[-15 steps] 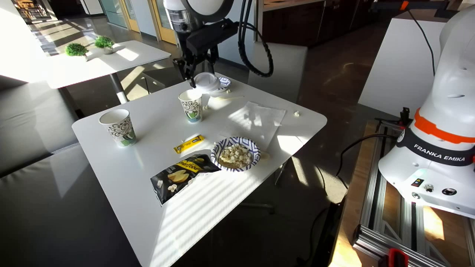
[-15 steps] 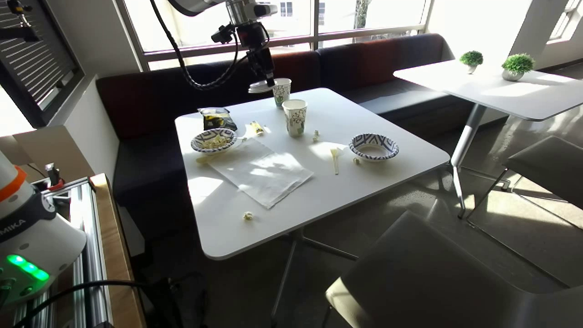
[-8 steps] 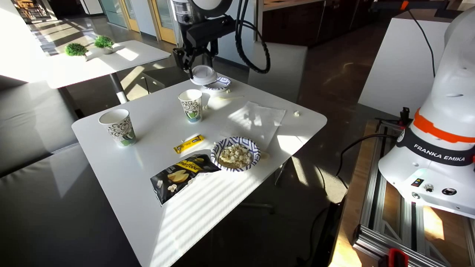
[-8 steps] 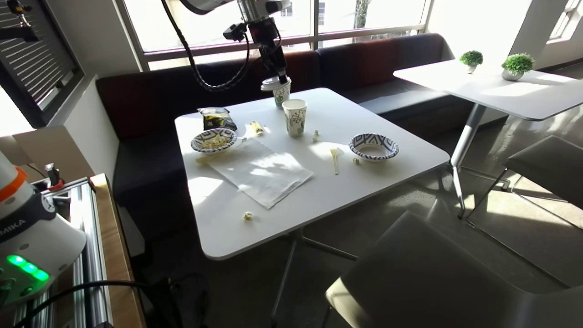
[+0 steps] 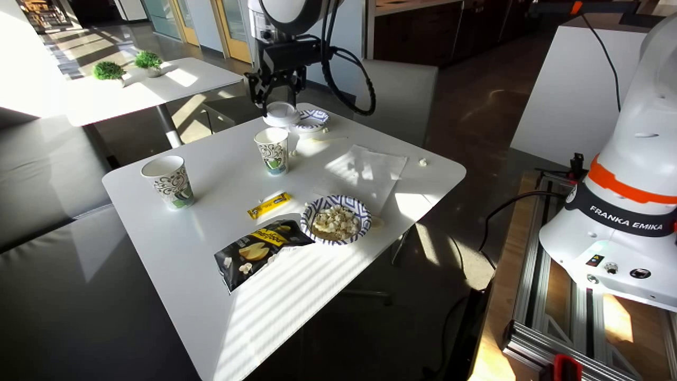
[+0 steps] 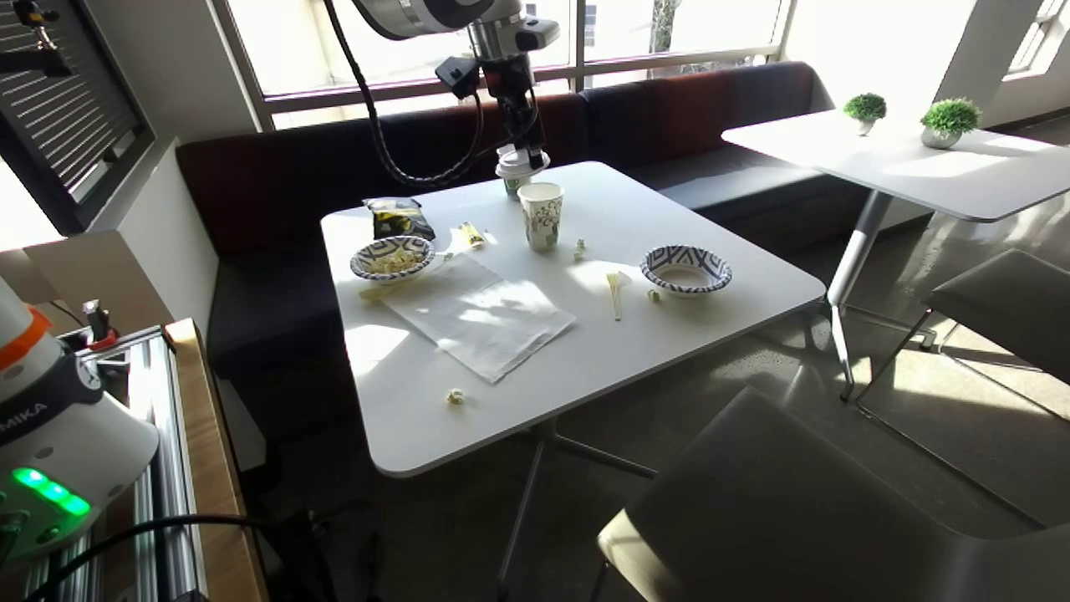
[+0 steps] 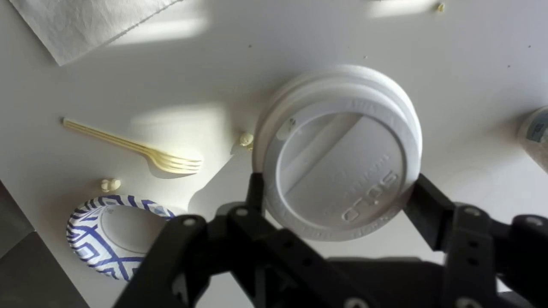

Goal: Put the white lid on top of the coffee cup on the right.

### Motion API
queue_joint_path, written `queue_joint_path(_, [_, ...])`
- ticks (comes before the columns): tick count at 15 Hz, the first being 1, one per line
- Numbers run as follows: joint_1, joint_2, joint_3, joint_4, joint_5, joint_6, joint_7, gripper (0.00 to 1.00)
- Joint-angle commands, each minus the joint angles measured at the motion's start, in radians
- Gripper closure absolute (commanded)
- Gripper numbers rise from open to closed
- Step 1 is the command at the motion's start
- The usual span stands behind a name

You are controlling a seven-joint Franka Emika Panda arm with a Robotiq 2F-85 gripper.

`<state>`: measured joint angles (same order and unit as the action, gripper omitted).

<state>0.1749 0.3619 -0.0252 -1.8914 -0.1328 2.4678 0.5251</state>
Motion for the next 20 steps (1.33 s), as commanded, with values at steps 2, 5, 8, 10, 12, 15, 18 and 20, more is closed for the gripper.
queue_joint_path(2, [-0.013, 0.086, 0.01, 0.107, 0.062, -0.037, -0.04, 0.44])
queue_joint_path(5, [-0.014, 0.133, 0.008, 0.17, 0.08, -0.063, -0.058, 0.44])
queue_joint_path(8, [-0.018, 0.174, 0.012, 0.223, 0.097, -0.104, -0.08, 0.44])
queue_joint_path(10, [-0.021, 0.197, 0.014, 0.254, 0.109, -0.127, -0.093, 0.44])
queue_joint_path(12, [-0.024, 0.218, 0.02, 0.279, 0.124, -0.136, -0.11, 0.44])
queue_joint_path(15, [-0.019, 0.246, 0.017, 0.311, 0.127, -0.149, -0.117, 0.44])
queue_joint_path(18, [-0.015, 0.267, 0.011, 0.332, 0.124, -0.159, -0.115, 0.44])
queue_joint_path(20, [-0.011, 0.277, 0.006, 0.341, 0.118, -0.164, -0.109, 0.44])
